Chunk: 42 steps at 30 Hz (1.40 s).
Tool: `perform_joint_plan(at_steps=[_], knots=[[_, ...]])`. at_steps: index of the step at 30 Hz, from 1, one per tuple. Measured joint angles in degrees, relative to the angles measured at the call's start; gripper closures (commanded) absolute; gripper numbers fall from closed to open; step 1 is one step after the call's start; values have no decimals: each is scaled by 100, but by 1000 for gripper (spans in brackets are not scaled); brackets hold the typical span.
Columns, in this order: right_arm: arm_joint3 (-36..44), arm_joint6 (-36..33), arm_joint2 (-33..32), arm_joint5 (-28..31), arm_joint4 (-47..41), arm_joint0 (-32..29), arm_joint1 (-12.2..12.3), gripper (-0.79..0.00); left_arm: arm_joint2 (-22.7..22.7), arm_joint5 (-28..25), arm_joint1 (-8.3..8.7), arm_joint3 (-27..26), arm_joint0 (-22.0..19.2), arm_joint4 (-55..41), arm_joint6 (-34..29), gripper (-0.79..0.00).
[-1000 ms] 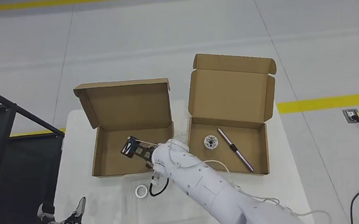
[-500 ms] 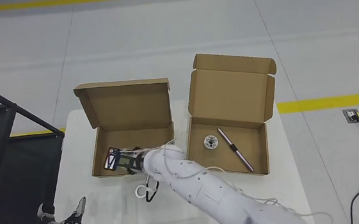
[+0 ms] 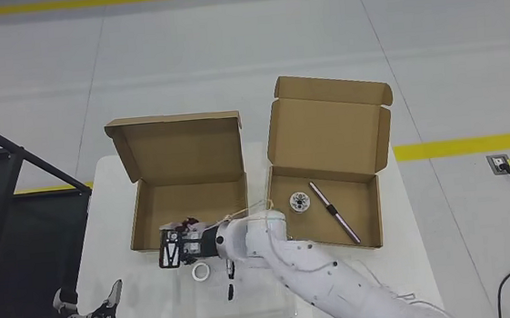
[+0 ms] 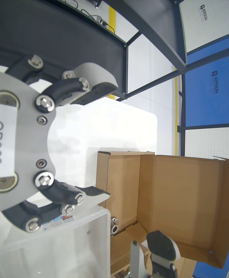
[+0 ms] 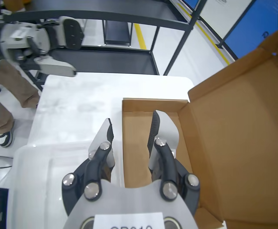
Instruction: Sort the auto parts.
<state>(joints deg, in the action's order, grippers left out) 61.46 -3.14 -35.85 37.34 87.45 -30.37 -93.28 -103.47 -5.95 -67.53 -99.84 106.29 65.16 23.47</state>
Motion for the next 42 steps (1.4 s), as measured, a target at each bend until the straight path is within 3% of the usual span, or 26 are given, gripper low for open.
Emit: perform_joint_plan(at_steps=[3, 4, 8, 10, 15, 22, 35, 42], knots=[[789, -414, -352, 784, 201, -376, 282, -508, 0, 0, 0, 0, 0, 0, 0, -785], [973, -566, -434, 989, 232, -473, 344, -570, 0, 0, 0, 0, 0, 0, 0, -785], [1427, -1409, -611, 1661, 128, -773, 486, -551, 0, 0, 0, 0, 0, 0, 0, -785], [1454, -1731, -609, 1685, -11, -828, 484, -560, 0, 0, 0, 0, 0, 0, 0, -785], [1172, -2610, -314, 1385, -408, -708, 331, -505, 0, 0, 0, 0, 0, 0, 0, -785], [223, -3397, 248, 552, -1004, -278, -81, -499, 0, 0, 0, 0, 0, 0, 0, -785], [-1157, -3704, 1096, -742, -951, 165, -847, -499, 0, 0, 0, 0, 0, 0, 0, -785], [-1704, -3808, 1321, -1029, -926, 303, -1203, -483, 0, 0, 0, 0, 0, 0, 0, -785]])
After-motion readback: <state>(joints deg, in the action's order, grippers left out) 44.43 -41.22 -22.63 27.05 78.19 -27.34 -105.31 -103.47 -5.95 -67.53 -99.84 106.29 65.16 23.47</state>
